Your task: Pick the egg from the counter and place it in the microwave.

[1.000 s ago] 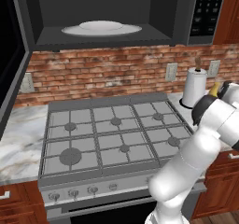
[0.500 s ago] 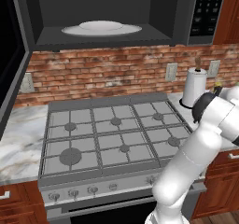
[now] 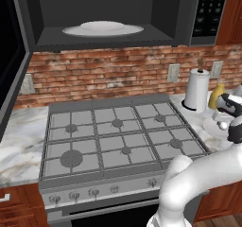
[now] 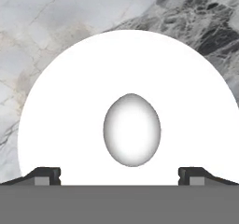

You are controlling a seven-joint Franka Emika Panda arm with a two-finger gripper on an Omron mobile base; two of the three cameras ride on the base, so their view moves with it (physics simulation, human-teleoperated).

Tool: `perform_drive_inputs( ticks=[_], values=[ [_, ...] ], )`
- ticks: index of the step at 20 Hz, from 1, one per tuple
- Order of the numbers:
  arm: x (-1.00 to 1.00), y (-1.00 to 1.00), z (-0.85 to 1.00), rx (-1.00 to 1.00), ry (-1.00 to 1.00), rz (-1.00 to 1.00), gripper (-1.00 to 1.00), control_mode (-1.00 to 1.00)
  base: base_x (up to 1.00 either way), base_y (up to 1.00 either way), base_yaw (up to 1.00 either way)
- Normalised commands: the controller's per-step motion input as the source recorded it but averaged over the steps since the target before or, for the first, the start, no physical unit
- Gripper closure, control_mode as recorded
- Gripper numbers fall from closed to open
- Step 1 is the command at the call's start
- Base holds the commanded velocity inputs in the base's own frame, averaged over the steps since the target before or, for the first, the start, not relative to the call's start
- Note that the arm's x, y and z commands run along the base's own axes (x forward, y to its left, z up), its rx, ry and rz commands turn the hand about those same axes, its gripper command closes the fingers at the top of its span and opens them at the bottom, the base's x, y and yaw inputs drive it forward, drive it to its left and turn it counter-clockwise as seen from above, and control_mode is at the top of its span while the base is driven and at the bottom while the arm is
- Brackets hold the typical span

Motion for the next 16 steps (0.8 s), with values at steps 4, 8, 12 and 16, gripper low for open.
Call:
perform_drive_inputs(
  ticks=[4,8,12,16],
  values=[
    [0.01,-0.14,-0.1,-0.01,0.0,0.03,-1.0,-1.0,0.0,0.0,0.0],
    [0.0,-0.02,-0.1,0.0,0.0,0.03,-1.0,-1.0,0.0,0.0,0.0],
    [0.0,0.0,-0.14,0.0,0.0,0.02,-1.0,-1.0,0.0,0.0,0.0],
    [0.0,0.0,-0.24,0.0,0.0,0.01,-1.0,-1.0,0.0,0.0,0.0]
  ],
)
